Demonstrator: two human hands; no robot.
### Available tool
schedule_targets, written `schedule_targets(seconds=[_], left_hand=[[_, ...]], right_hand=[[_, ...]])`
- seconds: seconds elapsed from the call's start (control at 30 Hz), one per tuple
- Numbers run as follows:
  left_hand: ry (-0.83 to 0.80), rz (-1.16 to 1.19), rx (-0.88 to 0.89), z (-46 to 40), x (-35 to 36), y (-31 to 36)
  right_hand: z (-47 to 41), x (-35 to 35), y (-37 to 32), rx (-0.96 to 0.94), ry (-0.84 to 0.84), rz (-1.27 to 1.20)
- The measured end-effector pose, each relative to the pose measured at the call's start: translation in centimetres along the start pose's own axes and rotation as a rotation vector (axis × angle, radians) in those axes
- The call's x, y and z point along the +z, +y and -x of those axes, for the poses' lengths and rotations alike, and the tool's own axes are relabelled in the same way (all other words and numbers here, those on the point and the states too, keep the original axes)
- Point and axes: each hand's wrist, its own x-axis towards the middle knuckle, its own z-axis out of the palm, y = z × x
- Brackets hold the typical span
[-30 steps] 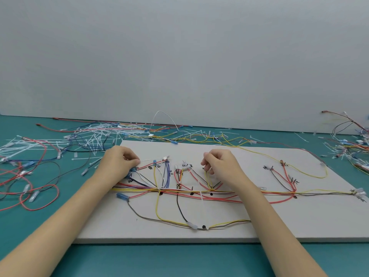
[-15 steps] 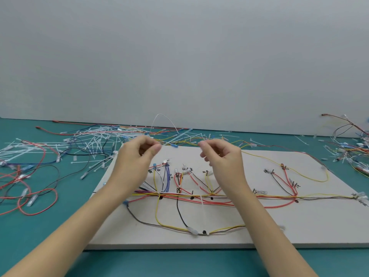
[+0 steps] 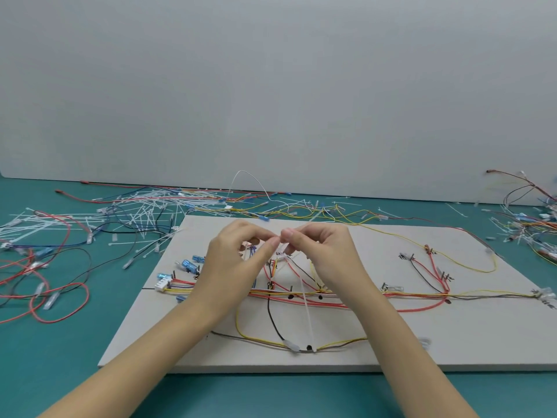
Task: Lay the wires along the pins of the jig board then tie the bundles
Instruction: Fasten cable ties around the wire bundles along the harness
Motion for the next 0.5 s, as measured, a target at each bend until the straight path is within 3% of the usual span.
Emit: schedule_targets(seconds=[0.1,0.27,0.4,0.5], left_hand=[[0.052,0.102,-0.02,0.1,0.1,0.5],[-0.017,0.204,-0.046,0.2,0.3,1.1],[-0.031,0.169,0.026,-0.1,-0.2,1.2],[-0.003,0.216,-0.018,-0.6,-0.7,1.2]], right_hand=[[0.2,-0.1,-0.4,-0.069,-0.039,0.131],[0.7,0.6,-0.8,-0.096,-0.192,0.359],[1.1,0.8,-1.1,-0.05,-0.291,0.316],[1.2,0.2,-1.6,0.004,-0.31,0.207]])
